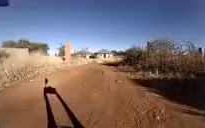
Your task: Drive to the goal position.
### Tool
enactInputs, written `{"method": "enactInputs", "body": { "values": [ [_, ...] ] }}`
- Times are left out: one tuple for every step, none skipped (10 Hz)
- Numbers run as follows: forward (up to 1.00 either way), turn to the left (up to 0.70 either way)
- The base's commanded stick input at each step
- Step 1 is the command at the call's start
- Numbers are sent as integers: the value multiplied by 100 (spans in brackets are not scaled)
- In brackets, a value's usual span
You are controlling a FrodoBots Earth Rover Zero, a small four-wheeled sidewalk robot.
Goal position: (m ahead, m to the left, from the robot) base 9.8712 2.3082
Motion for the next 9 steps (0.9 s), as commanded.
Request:
{"method": "enactInputs", "body": {
  "values": [
    [50,0],
    [50,0],
    [50,0],
    [50,0],
    [50,0],
    [50,0],
    [50,0],
    [50,0],
    [50,0]
  ]
}}
